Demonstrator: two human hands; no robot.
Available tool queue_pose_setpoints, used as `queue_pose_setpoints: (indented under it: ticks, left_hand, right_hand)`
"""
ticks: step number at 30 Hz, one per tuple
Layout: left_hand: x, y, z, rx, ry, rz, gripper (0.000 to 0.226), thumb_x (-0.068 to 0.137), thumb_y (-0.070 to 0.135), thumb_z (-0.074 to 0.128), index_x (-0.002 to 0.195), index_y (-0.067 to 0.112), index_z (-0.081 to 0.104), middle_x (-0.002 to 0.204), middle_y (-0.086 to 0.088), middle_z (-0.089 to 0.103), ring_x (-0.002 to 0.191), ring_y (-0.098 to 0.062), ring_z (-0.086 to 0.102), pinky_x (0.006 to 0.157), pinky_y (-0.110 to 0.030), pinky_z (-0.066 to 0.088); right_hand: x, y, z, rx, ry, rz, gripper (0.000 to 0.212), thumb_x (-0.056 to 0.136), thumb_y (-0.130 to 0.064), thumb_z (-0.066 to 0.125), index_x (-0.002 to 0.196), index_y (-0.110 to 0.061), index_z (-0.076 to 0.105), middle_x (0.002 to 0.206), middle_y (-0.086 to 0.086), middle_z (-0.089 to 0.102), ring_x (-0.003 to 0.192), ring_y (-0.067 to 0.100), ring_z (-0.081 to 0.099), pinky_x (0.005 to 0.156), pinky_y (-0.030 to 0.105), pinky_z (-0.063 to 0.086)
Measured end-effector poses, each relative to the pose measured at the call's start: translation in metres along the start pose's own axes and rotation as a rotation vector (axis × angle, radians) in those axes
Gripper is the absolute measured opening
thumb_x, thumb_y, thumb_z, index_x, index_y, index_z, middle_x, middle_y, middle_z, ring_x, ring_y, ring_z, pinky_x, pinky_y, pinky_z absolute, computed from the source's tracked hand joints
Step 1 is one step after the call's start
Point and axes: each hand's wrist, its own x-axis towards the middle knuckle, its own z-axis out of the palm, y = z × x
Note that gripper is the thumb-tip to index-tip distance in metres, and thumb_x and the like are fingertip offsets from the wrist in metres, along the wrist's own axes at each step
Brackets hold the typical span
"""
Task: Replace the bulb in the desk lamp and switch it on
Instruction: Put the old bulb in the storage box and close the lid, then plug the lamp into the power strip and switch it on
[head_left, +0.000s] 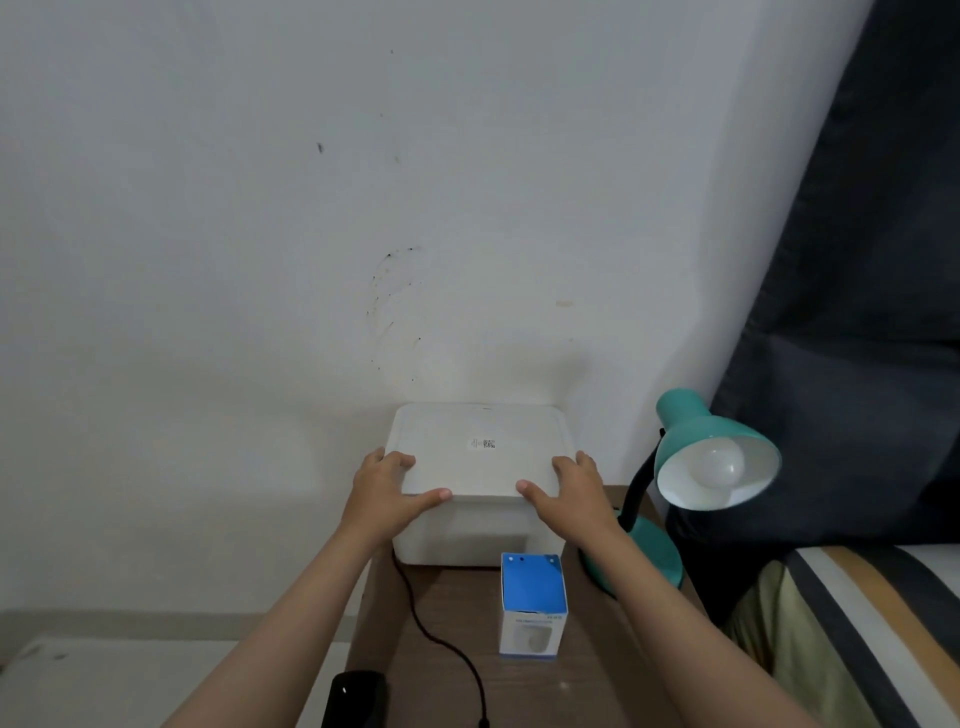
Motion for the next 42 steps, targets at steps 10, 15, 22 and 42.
queue_pose_setpoints:
  ticks: [10,15,22,42]
  left_hand:
    - [-0.038,0.016,0.011,0.100,0.063,-0.006,0.070,0.083,0.044,0.062,0.139,0.013,0.034,0.153,-0.014,0.021,0.140,-0.030,0.020,0.106,-0.044,0.034]
    - [-0.132,-0.013,0.022,0.011,0.117,0.051,0.061,0.083,0.035,0.066,0.134,0.011,0.043,0.150,-0.015,0.029,0.138,-0.029,0.025,0.109,-0.037,0.029]
    - [-0.245,-0.071,0.038,0.136,0.035,-0.026,0.062,0.081,0.042,0.062,0.133,0.015,0.045,0.150,-0.012,0.032,0.137,-0.026,0.029,0.111,-0.046,0.029]
    - [-0.282,-0.092,0.046,0.264,0.111,0.000,0.055,0.081,0.027,0.058,0.131,0.006,0.047,0.144,-0.018,0.038,0.131,-0.032,0.037,0.102,-0.047,0.043]
  right_hand:
    - [-0.037,-0.006,0.000,-0.082,0.068,-0.122,0.062,0.090,-0.044,0.054,0.136,-0.005,0.040,0.153,0.021,0.018,0.142,0.031,0.019,0.112,0.038,0.026]
    - [-0.131,-0.004,0.031,0.127,0.272,-0.494,0.028,0.087,-0.023,0.059,0.106,-0.005,0.065,0.109,0.011,0.062,0.106,0.018,0.056,0.095,0.020,0.041]
    - [-0.207,0.030,0.091,0.075,0.021,-0.339,0.019,0.082,-0.013,0.063,0.099,-0.010,0.068,0.093,0.008,0.065,0.085,0.021,0.061,0.076,0.022,0.043]
    - [-0.207,-0.001,0.115,0.306,-0.174,0.271,0.021,0.072,-0.002,0.065,0.070,-0.022,0.061,0.068,-0.003,0.063,0.068,0.016,0.059,0.055,0.022,0.041]
